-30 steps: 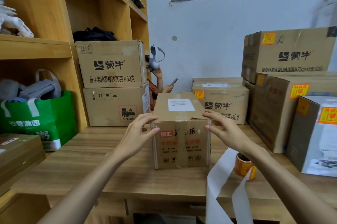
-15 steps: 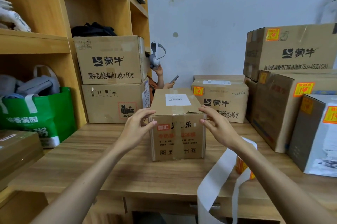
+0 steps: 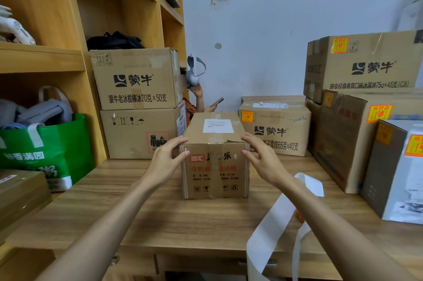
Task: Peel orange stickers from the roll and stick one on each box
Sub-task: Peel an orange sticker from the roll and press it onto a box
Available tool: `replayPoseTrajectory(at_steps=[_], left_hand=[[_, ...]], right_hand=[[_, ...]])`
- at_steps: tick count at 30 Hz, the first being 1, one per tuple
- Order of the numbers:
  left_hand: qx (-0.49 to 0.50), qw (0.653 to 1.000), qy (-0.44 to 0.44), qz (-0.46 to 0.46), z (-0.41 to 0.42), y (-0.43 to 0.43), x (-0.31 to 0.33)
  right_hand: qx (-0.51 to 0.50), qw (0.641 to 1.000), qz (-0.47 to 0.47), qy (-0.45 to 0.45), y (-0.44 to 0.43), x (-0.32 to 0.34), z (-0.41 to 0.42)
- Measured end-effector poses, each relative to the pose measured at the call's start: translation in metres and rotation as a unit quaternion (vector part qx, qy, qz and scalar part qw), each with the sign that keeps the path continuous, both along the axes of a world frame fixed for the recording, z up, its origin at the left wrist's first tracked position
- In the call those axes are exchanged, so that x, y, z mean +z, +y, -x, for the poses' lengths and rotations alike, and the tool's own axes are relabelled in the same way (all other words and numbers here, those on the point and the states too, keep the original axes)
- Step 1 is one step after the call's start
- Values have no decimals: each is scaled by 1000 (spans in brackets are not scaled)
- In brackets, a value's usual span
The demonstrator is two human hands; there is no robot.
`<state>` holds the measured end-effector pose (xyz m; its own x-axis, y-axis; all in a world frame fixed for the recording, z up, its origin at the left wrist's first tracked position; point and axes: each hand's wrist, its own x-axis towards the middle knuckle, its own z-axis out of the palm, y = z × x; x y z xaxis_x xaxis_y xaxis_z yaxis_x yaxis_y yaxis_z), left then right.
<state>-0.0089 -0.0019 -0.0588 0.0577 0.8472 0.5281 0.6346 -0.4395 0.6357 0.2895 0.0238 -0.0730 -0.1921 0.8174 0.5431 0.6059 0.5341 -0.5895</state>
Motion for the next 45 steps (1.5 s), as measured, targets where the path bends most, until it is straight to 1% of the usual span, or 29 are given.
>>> replayPoseTrajectory(at_steps=[4, 13, 22, 25, 27, 29, 32, 34, 37, 40, 43, 45], left_hand=[[-2, 1000, -14, 20, 0, 9, 0], [-12, 999, -39, 19, -5, 8, -1], [-22, 999, -21, -12, -10, -6, -4], [-12, 1000, 13, -18, -10, -5, -1], [10, 996, 68, -51, -13, -4, 1], [21, 987, 115, -111, -26, -7, 2], [-2, 966, 157, -205, -63, -18, 2], [-42, 955, 184, -228, -96, -27, -3], [-112, 955, 213, -173, -151, -41, -13], [-150, 957, 240, -64, -203, -51, -27], [-157, 953, 260, 16, -240, -55, -43], [-145, 948, 281, 32, -255, -58, -50]], right_hand=[[-4, 1000, 8, 1, 5, 3, 0], [-10, 1000, -6, 9, -1, -2, -6], [-14, 1000, -23, -17, -15, 0, -16], [-9, 1000, -19, -22, -15, 3, -15], [-7, 999, -19, -31, -18, 7, -16], [-3, 999, -25, -48, -23, 9, -24], [-20, 994, -36, -99, -34, 12, -49], [-47, 988, -33, -146, -42, 11, -73], [-83, 979, 2, -185, -55, 6, -111], [-104, 978, 48, -174, -71, -2, -143], [-100, 980, 82, -155, -86, -13, -161], [-93, 980, 99, -145, -93, -19, -167]])
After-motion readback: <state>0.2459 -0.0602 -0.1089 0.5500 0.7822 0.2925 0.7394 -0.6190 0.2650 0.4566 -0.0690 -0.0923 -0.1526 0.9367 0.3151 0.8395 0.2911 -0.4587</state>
